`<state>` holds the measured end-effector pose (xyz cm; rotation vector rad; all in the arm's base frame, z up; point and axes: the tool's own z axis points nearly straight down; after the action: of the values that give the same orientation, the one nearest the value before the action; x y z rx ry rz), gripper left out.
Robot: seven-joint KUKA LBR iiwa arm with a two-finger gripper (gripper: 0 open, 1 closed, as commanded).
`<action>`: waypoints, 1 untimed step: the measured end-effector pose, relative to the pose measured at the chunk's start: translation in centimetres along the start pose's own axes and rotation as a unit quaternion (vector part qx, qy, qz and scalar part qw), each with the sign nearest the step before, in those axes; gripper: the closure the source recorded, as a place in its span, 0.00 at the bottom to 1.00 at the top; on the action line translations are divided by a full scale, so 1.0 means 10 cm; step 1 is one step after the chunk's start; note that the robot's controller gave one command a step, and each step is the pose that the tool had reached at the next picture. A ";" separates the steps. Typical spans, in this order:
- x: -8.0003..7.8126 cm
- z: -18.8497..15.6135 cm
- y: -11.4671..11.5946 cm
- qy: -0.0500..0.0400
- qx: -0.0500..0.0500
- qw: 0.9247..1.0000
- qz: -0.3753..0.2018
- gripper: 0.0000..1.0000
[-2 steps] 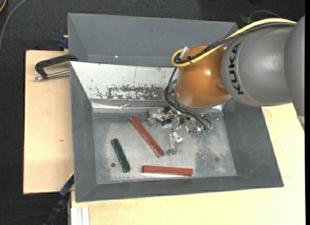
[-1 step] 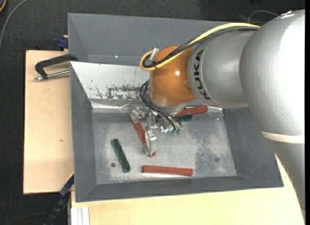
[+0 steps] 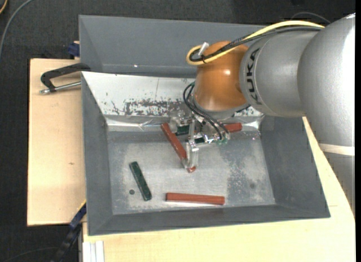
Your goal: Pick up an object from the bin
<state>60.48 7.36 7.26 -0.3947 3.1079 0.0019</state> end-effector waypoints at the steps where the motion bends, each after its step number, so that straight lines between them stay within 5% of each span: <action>1: 0.36 0.00 -0.58 0.002 0.000 0.998 0.058 0.00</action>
Offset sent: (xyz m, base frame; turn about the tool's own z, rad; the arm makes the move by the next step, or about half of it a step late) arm -0.0221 -0.0638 -0.0026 0.1111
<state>58.45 0.88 7.26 -0.2147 3.1296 0.0012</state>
